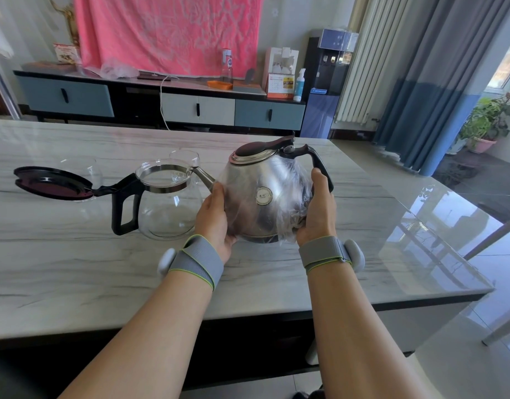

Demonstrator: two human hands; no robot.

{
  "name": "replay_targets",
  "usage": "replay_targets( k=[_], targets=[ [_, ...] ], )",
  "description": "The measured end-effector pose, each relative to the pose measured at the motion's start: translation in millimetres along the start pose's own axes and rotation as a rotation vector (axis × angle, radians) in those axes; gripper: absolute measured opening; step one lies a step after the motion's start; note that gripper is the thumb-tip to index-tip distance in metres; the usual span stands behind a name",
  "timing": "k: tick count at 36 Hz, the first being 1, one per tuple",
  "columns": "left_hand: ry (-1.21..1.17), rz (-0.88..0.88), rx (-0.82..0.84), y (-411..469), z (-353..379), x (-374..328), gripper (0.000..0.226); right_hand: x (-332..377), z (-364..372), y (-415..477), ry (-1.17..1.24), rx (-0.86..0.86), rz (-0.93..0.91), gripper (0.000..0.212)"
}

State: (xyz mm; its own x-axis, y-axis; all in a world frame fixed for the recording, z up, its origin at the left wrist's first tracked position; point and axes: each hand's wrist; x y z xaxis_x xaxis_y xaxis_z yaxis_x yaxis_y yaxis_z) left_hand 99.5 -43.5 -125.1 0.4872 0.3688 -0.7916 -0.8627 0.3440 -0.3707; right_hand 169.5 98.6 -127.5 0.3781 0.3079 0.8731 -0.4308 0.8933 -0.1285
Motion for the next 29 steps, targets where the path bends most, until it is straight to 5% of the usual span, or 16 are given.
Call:
replay_targets(
  k=[29],
  targets=[
    [0.022, -0.004, -0.006, -1.2, -0.3, -1.1, 0.041, -3.9, 0.8, 5.9, 0.017, 0.003, -0.012, 0.07]
  ],
)
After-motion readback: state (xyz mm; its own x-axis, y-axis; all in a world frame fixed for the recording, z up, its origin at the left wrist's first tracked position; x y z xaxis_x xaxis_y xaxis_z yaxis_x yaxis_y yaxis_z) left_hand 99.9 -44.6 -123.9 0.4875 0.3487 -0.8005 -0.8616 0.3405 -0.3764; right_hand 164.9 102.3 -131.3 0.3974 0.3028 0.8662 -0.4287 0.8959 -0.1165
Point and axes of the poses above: each hand's wrist, its own y-axis towards the middle knuckle, its own z-axis out of the palm, x = y × z, and after that the axes turned 6 degrees about -x, right-handed
